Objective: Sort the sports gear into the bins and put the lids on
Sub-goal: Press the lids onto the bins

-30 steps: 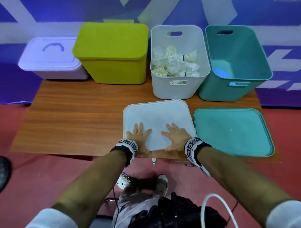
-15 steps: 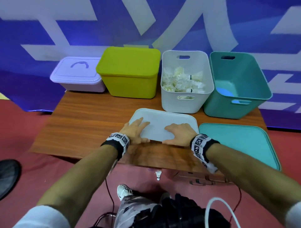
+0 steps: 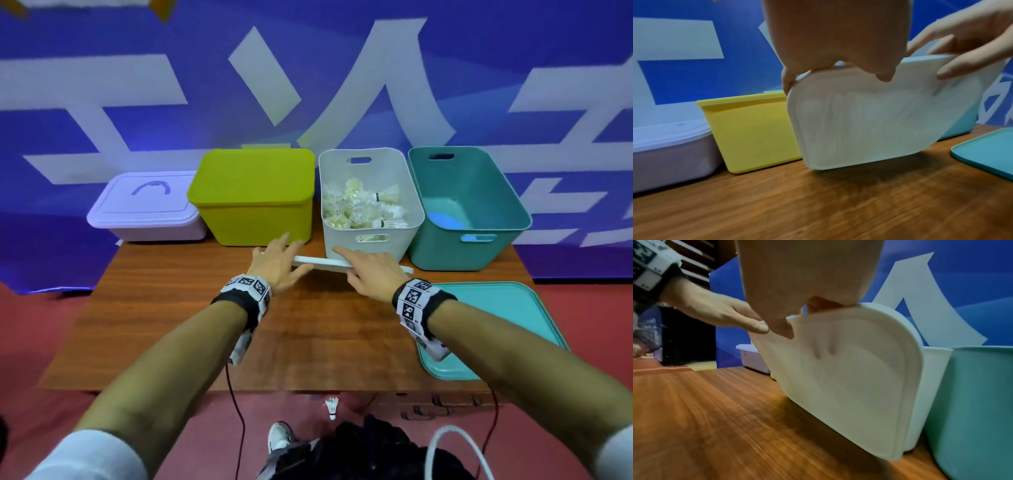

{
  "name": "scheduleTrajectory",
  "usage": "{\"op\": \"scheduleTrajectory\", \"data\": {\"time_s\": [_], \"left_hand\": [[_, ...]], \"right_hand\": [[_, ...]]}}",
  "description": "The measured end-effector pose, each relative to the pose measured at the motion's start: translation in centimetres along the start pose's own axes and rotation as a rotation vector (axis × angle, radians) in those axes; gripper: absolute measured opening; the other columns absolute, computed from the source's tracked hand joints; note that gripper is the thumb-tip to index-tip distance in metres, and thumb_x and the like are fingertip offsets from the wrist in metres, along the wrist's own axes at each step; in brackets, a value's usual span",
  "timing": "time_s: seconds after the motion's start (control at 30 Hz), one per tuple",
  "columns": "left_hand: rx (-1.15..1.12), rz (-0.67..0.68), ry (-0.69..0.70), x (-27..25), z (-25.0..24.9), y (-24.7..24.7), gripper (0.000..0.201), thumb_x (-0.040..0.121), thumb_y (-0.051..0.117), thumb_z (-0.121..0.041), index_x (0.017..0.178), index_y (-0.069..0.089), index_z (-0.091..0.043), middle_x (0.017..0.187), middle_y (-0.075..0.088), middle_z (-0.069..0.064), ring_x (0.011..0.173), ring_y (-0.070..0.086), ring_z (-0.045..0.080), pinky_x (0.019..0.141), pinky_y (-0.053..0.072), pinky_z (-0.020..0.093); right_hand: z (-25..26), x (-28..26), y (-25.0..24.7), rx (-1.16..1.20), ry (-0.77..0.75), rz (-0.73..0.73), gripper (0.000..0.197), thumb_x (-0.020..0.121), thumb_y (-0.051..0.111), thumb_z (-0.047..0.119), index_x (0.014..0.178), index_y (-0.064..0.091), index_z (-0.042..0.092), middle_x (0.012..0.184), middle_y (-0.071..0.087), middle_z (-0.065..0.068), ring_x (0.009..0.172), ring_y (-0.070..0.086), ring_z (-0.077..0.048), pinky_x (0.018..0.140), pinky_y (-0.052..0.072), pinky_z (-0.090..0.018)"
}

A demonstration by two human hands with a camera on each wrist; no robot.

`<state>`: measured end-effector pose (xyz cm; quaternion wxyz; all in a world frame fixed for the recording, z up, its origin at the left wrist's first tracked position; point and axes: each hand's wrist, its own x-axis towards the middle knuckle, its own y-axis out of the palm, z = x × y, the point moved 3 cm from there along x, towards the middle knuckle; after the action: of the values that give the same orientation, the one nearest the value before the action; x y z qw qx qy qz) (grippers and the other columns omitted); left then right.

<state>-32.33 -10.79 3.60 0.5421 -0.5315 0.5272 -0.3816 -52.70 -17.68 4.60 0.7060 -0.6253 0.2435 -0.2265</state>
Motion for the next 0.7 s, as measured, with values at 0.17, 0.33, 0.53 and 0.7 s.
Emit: {"op": "scheduleTrajectory", "data": {"time_s": [0.17, 0.33, 0.53, 0.7], "left_hand": [[-0.001, -0.086, 0.028, 1.2, 0.2, -0.8, 0.068, 0.095, 0.031, -0.065, 0.153, 0.015, -0.034, 0.164, -0.001, 0.005, 0.15, 0.01, 0.026, 0.113, 0.02, 0.061], [-0.002, -0.199, 0.065, 2.2, 1.2, -1.8, 0.07, 0.097, 0.032, -0.062, 0.156, 0.007, -0.032, 0.163, -0.015, 0.007, 0.15, -0.011, 0.026, 0.115, 0.009, 0.061], [0.001, -0.177, 0.098, 3.2, 3.0, -1.7, 0.074, 0.096, 0.036, -0.062, 0.155, -0.002, -0.037, 0.161, -0.023, 0.007, 0.148, -0.021, 0.026, 0.114, 0.006, 0.064], [0.047, -0.162, 0.107, 4.1, 4.1, -2.2, 0.075, 0.093, 0.031, -0.067, 0.153, -0.007, -0.042, 0.159, -0.027, 0.006, 0.147, -0.024, 0.028, 0.113, 0.004, 0.067]], "right_hand": [[-0.9, 1.0, -0.7, -0.026, 0.034, -0.029, 0.057, 0.1, 0.042, 0.026, 0.151, 0.019, 0.034, 0.117, 0.062, -0.006, 0.083, 0.064, -0.032, 0.064, 0.047, -0.039], [-1.6, 3.2, -2.7, 0.117, 0.04, -0.088, 0.043, 0.098, 0.047, 0.026, 0.14, 0.04, 0.034, 0.118, 0.067, -0.003, 0.093, 0.066, -0.029, 0.077, 0.052, -0.039], [-2.3, 6.0, -4.5, 0.31, 0.194, -0.134, 0.04, 0.09, 0.059, 0.025, 0.128, 0.053, 0.034, 0.112, 0.069, -0.007, 0.097, 0.063, -0.03, 0.084, 0.05, -0.039], [-2.4, 7.3, -5.1, 0.465, 0.295, -0.231, 0.046, 0.088, 0.063, 0.024, 0.131, 0.053, 0.036, 0.107, 0.067, -0.007, 0.097, 0.061, -0.027, 0.088, 0.049, -0.038]]}}
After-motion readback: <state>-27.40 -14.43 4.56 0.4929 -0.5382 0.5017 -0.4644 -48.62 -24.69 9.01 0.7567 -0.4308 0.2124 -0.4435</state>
